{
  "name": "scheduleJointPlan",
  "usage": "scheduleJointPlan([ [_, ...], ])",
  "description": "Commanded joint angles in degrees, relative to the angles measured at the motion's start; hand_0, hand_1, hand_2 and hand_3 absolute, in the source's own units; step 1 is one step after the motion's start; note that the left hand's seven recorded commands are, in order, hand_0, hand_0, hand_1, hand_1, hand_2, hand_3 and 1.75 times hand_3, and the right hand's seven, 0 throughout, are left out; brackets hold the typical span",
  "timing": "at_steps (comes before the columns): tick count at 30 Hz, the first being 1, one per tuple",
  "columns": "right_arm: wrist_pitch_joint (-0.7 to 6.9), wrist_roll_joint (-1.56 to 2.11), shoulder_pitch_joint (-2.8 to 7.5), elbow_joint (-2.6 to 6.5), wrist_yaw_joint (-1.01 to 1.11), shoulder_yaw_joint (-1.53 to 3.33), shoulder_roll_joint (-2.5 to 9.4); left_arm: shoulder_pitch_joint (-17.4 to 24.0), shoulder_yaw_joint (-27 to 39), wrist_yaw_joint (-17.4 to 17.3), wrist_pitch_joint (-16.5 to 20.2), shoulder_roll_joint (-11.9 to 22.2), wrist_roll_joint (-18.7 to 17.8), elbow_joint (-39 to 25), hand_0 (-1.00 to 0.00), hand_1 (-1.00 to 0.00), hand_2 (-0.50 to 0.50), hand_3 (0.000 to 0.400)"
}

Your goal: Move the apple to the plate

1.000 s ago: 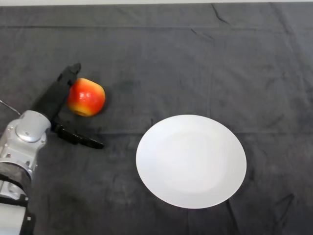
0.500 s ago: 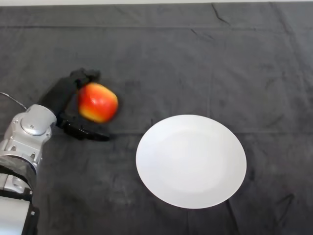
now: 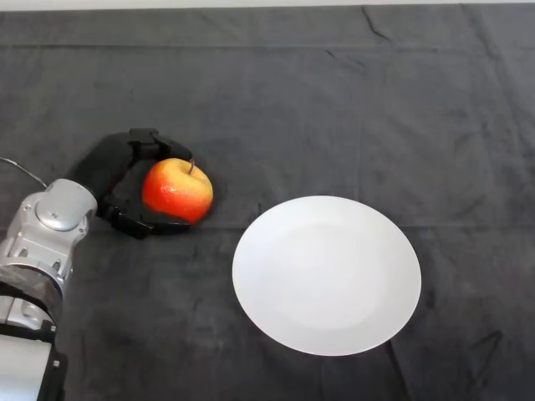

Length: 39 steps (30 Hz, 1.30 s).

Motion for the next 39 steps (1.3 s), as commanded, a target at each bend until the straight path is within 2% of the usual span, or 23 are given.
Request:
scheduleJointPlan([
  [1, 0.12, 0.68, -0.69, 0.00, 0.20, -0.58, -1.44, -3.4, -0.6, -0.6, 1.3, 0.3, 0.6, 0.5, -1.00, -0.80, -0.10, 0.400],
  [3, 0.12, 0.68, -0.69, 0.00, 0.20, -0.58, -1.44, -3.8, -0.6, -0.3, 1.5, 0.2, 0.6, -0.1, -1.00, -0.90, -0.05, 0.400],
  [8, 0.12, 0.69, -0.69, -0.01, 0.20, -0.58, -1.44, -4.5, -0.7, 0.7, 1.2, -0.2, 0.7, -2.0, -1.00, -0.98, -0.01, 0.400],
  [13, 0.11, 0.69, -0.68, -0.03, 0.19, -0.58, -1.43, -5.0, -1.1, 2.0, 1.4, -1.0, 1.0, -5.7, -1.00, -0.99, 0.00, 0.400],
  [21, 0.09, 0.70, -0.64, -0.12, 0.15, -0.57, -1.37, -3.6, -2.8, 4.6, 3.4, -3.4, 2.2, -16.9, -1.00, -0.99, 0.00, 0.400],
  [32, 0.05, 0.72, -0.53, -0.40, 0.05, -0.56, -1.23, 2.4, -7.6, 6.1, 7.0, -6.7, 4.0, -34.6, -1.00, -0.99, -0.01, 0.400],
  [39, 0.03, 0.73, -0.45, -0.61, -0.04, -0.55, -1.15, 5.5, -12.8, 7.5, 7.4, -8.5, 4.5, -38.6, -1.00, -0.99, -0.01, 0.400],
])
